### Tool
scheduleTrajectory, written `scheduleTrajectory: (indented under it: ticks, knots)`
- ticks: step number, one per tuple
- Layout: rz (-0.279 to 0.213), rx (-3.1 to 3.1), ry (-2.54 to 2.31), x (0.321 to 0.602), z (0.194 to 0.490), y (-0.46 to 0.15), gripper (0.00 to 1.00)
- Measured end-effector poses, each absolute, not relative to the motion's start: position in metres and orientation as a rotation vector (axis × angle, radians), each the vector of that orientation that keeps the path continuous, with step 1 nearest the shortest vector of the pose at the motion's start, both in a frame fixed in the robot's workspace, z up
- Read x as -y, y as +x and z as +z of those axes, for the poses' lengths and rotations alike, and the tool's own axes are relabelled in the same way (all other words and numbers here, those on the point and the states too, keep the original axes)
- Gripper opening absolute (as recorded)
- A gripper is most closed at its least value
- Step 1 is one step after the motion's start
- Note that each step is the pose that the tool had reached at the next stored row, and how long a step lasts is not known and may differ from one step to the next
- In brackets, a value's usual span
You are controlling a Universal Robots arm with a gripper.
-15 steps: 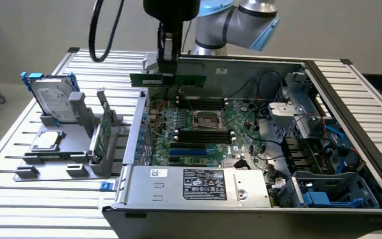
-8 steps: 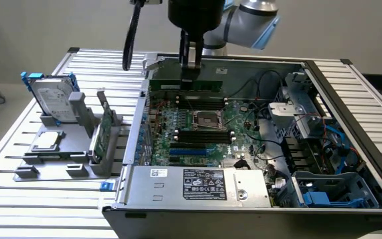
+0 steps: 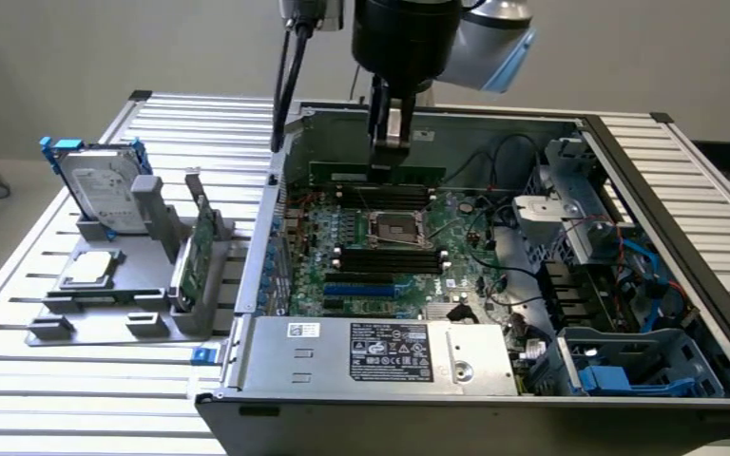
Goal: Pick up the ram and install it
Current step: 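Pick up the ram and move it above insertion slot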
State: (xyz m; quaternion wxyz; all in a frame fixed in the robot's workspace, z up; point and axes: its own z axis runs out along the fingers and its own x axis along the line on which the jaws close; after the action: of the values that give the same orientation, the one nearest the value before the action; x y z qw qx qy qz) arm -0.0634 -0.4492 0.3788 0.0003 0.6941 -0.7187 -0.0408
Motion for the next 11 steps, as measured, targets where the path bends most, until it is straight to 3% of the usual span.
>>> scheduleTrajectory:
  ticks: [11]
  knots:
    - [-0.129,2.323,2.113,0.449,0.359,-0.048,0.14]
